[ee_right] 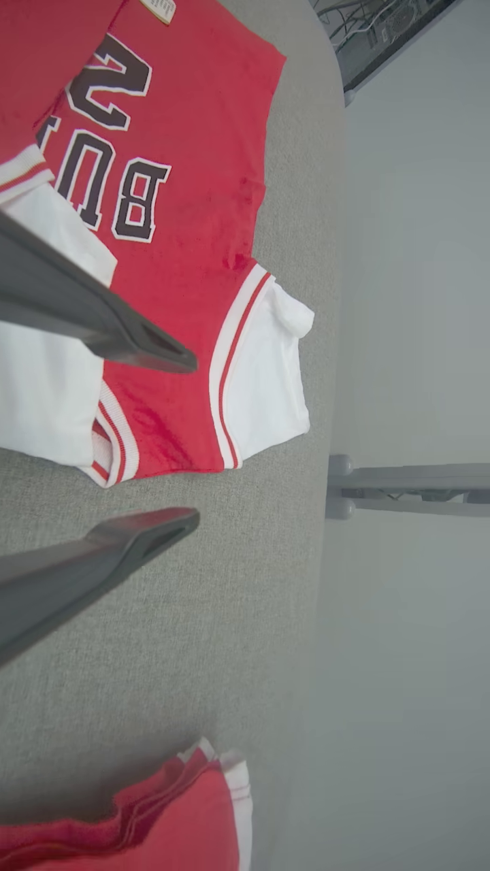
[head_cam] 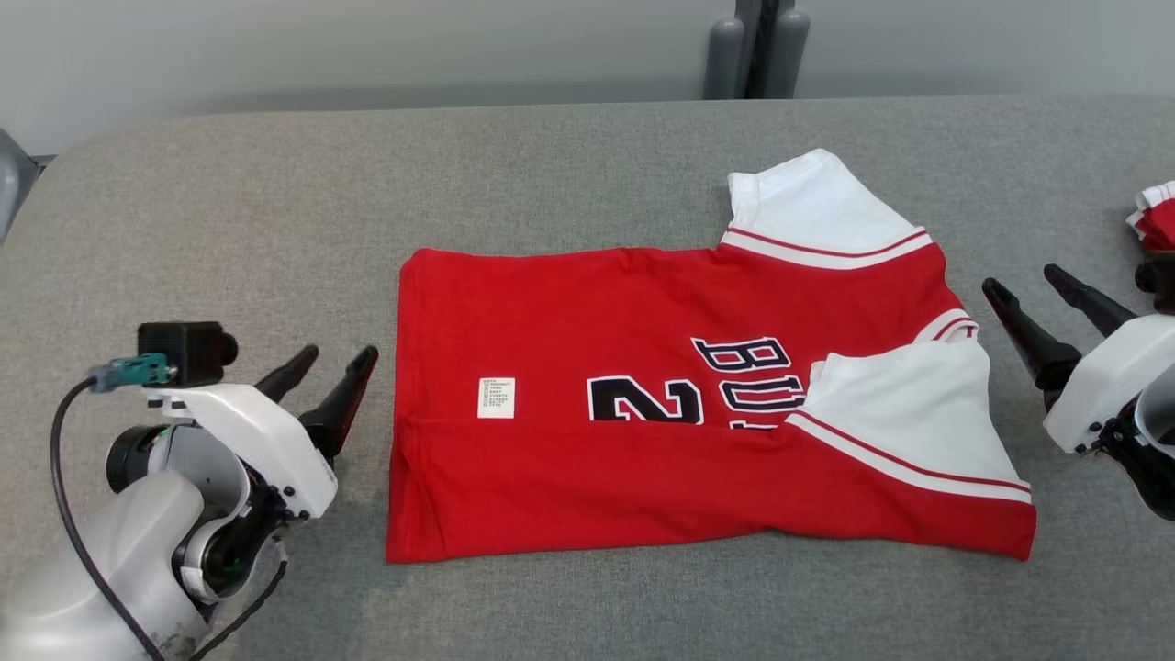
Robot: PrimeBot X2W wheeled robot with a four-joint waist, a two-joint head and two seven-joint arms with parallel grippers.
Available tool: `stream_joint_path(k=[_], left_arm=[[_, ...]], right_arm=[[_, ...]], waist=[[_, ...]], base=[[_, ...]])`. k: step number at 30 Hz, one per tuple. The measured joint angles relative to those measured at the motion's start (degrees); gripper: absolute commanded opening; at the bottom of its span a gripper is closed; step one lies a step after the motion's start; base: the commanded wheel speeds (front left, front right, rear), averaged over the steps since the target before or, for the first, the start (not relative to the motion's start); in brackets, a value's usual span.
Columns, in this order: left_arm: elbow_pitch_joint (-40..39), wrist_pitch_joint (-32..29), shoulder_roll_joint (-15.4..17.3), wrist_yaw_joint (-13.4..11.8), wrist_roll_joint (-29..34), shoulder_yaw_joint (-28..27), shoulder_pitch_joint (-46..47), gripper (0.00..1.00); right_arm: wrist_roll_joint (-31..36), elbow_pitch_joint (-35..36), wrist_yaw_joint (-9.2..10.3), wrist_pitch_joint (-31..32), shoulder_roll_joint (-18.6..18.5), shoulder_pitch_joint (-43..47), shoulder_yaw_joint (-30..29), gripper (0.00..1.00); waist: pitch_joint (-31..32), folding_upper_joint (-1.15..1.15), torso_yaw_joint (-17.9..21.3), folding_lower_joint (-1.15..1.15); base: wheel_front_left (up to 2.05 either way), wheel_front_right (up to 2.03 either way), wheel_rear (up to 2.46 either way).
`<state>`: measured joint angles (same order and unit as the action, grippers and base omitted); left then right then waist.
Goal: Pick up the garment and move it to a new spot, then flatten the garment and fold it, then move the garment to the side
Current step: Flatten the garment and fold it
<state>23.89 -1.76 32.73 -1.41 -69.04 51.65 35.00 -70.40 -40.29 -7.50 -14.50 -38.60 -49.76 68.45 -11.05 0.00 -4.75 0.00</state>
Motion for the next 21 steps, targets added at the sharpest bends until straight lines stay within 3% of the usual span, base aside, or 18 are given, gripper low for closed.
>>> stream_joint_path(k=[2, 3, 5, 6, 7, 10, 11, 16, 21], left_arm=[[-0.8, 7.54, -1.93, -2.96, -1.9, -4.27, -2.54, 1.0], [-0.8, 7.54, -1.93, -2.96, -1.9, -4.27, -2.54, 1.0], [-1.75, 12.77, -3.11, -4.66, -2.68, -6.81, -4.35, 1.0], [-2.64, 15.49, -4.34, -6.16, -2.63, -9.18, -6.29, 1.0], [-4.61, 16.51, -6.88, -6.86, -1.38, -12.05, -9.76, 1.0], [-7.01, 16.64, -11.09, -6.24, -1.54, -18.86, -14.22, 1.0], [-8.13, 16.69, -12.89, -6.71, 2.05, -23.27, -16.06, 1.0], [-7.12, 16.73, -18.62, -6.71, 11.45, -25.57, -22.13, 1.0], [-1.31, 16.73, -21.34, -8.05, 16.39, -22.95, -24.38, 1.0]], right_arm=[[0.69, -0.87, 0.0, -0.38, 1.38, 2.04, -6.0, 1.0], [0.69, -0.87, 0.0, -0.38, 1.38, 2.04, -6.0, 1.0], [4.6, -0.57, 0.0, -0.51, 2.15, 3.26, -11.92, 1.0], [9.56, 0.09, 0.0, -0.51, 3.01, 5.94, -18.87, 1.0], [17.19, 2.35, 0.01, -0.52, 5.87, 12.11, -29.98, 1.0], [25.04, 6.11, 0.01, -0.64, 9.49, 18.83, -40.77, 1.0], [29.91, 8.77, 0.0, -0.65, 12.35, 23.55, -46.29, 1.0], [37.62, 14.01, 0.0, -0.65, 19.65, 32.76, -56.47, 1.0], [40.96, 16.28, 0.0, -0.65, 23.72, 37.38, -60.7, 1.0]], waist=[[1.12, 0.0, 0.05, 0.0], [1.12, 0.0, 0.05, 0.0], [1.79, 0.0, 0.27, 0.0], [2.37, 0.0, 0.56, 0.0], [3.33, 0.0, 0.96, 0.0], [4.18, 0.0, 1.29, 0.0], [4.47, 0.0, 1.53, 0.0], [5.07, 0.0, 2.02, 0.0], [5.49, 0.0, 2.39, 0.0]], base=[[0.0, 0.0, 0.0], [0.0, 0.0, 0.0], [0.0, 0.0, 0.0], [0.0, 0.0, 0.0], [0.0, 0.0, 0.0], [0.0, 0.0, 0.0], [0.0, 0.0, 0.0], [0.0, 0.0, 0.0], [0.0, 0.0, 0.0]])
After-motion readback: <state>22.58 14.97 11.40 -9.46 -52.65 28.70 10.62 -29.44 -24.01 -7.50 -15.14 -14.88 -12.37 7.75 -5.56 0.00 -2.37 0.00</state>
